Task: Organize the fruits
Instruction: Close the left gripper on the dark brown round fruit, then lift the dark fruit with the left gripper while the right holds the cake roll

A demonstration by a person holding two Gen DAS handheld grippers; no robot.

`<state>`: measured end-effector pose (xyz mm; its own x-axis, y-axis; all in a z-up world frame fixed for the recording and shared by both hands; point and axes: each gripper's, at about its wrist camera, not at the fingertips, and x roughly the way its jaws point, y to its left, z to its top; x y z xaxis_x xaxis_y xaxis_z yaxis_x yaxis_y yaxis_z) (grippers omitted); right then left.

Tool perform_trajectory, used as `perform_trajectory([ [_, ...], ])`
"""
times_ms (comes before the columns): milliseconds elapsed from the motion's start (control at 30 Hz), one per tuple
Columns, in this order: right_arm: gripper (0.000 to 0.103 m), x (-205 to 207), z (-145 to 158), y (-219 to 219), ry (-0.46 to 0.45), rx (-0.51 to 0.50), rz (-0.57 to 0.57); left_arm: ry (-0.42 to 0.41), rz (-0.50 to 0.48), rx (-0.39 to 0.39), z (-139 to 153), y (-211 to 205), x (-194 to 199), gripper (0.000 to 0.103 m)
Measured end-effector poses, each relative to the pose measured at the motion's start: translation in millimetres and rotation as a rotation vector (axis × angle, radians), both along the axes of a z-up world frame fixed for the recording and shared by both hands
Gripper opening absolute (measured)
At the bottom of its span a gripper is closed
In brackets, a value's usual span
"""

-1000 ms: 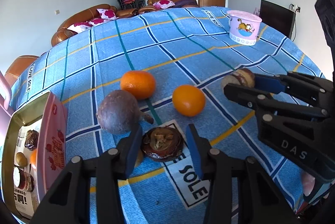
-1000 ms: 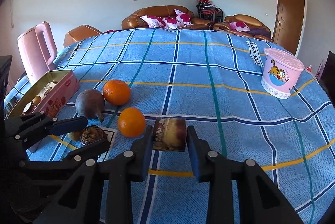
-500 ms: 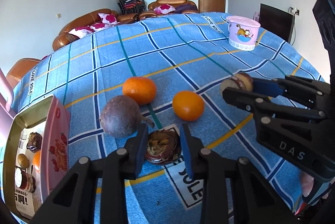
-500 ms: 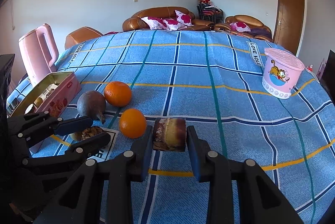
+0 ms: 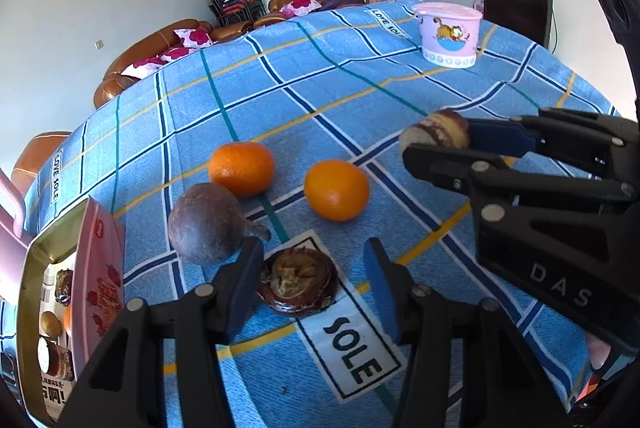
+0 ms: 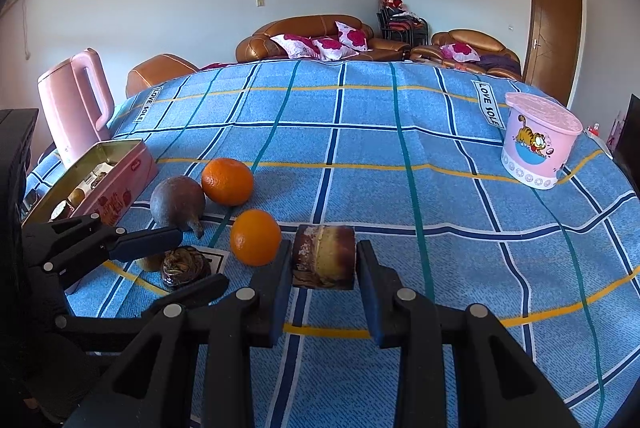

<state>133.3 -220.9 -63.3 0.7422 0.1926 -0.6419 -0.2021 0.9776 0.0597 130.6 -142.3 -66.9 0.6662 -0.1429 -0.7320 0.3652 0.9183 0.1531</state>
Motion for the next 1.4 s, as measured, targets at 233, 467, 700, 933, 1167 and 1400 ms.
perform_trajectory([
  [233,0.034,0.4,0.1,-2.5,0.003,0.016,-0.002,0.014,-0.022,-0.084,4.0,13.8,-8.1,0.039],
  [467,0.034,1.1,-0.2,-1.2,0.005,0.011,0.001,0.102,0.003,-0.115,-4.4,17.1,6.1,0.045],
  [700,0.034,0.2,0.2,-0.5,0.000,0.010,0.012,0.024,0.036,-0.148,4.5,24.6,-2.3,0.045],
  [933,0.034,-1.8,2.2,1.2,-0.012,0.013,0.029,-0.032,0.076,-0.177,12.1,34.4,-6.2,0.045],
  [1167,0.034,-5.9,4.2,3.0,-0.034,0.027,0.056,-0.077,0.108,-0.202,17.7,42.7,-10.0,0.045],
  [1400,0.034,-8.8,6.5,4.8,-0.054,0.033,0.075,-0.108,0.130,-0.217,20.7,47.7,-12.8,0.045],
])
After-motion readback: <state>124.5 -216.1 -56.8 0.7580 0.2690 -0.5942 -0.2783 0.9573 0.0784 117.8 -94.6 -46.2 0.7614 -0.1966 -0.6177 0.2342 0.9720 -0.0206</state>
